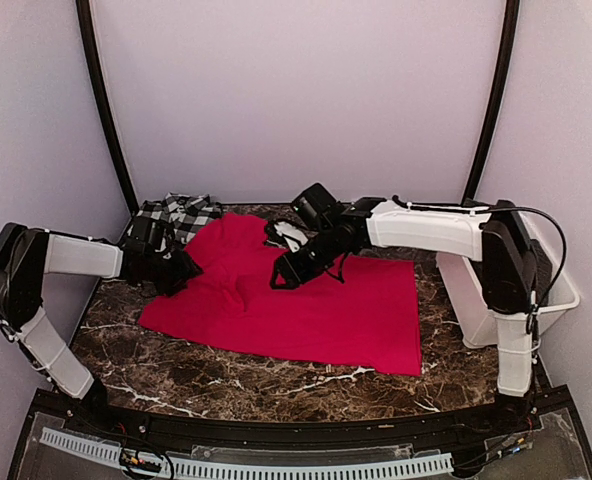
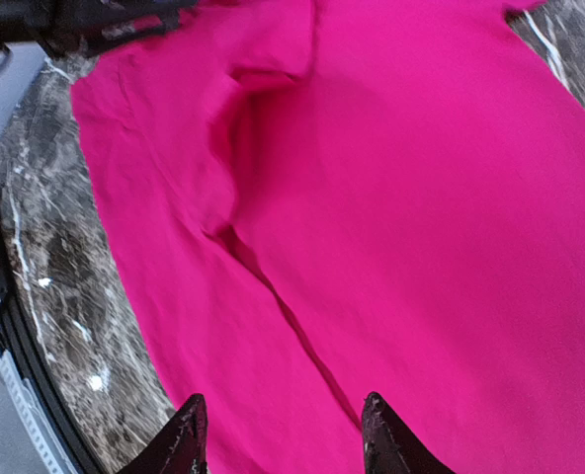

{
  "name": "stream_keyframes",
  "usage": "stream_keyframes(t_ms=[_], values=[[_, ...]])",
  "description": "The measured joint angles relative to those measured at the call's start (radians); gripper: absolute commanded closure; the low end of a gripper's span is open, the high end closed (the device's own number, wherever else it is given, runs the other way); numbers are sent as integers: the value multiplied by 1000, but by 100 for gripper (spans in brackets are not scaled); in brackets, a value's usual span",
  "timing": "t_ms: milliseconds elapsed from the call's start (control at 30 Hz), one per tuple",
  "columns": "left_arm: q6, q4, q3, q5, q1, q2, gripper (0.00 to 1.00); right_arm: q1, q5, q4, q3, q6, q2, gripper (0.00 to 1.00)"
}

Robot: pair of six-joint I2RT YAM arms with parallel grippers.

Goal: Fold and stack the mixed laundry pile
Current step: Adjust the 1/3-folded T-shirt at the center of the board.

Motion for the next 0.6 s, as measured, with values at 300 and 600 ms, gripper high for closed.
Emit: stream_keyframes(t_ms=[300, 600], values=[[-16, -13, -111, -18, 1, -92, 43, 110, -159, 85, 478, 36, 330, 70], [-15, -4, -114, -21, 12, -120, 43, 100, -187, 110, 680, 129, 602, 74]])
